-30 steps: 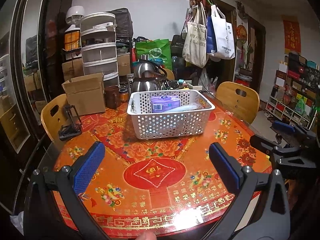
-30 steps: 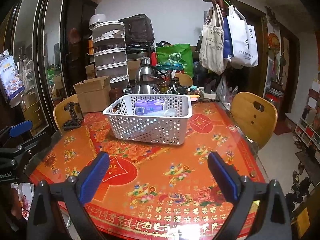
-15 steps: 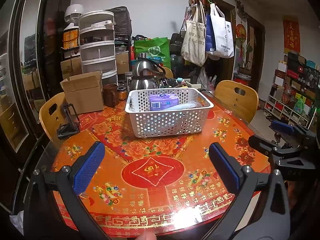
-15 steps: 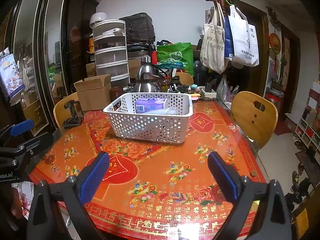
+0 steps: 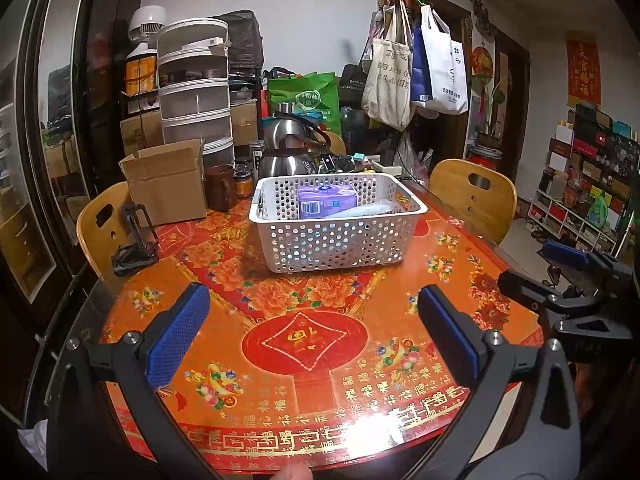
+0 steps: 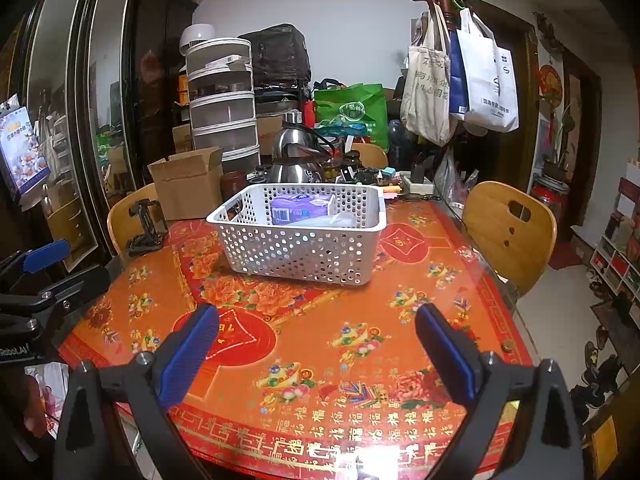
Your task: Organize soft objects
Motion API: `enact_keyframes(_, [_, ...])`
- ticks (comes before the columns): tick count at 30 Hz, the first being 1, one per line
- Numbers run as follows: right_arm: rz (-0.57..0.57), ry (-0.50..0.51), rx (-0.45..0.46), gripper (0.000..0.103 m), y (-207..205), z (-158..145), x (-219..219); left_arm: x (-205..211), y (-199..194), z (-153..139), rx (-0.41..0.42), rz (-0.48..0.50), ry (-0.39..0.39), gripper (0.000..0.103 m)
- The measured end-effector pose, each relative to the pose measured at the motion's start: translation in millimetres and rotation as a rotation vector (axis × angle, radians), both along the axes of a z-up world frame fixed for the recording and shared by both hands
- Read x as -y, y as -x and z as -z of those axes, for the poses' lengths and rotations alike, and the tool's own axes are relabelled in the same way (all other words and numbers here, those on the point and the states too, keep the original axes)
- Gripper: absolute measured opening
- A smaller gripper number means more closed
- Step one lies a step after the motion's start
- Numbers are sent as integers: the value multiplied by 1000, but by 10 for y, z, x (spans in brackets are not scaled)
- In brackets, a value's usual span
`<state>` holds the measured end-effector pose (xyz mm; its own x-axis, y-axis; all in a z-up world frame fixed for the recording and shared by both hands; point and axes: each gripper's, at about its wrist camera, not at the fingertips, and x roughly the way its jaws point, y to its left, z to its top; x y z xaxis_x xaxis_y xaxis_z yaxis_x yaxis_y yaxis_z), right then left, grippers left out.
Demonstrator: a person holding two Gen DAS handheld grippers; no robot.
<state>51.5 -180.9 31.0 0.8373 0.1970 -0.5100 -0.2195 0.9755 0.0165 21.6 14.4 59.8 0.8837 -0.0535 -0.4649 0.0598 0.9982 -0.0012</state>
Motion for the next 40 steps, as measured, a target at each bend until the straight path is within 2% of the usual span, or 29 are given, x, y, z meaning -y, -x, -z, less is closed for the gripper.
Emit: enact_keyframes(40, [-5, 7, -16, 98, 4, 125, 22, 43, -59, 173, -19, 12, -22, 103])
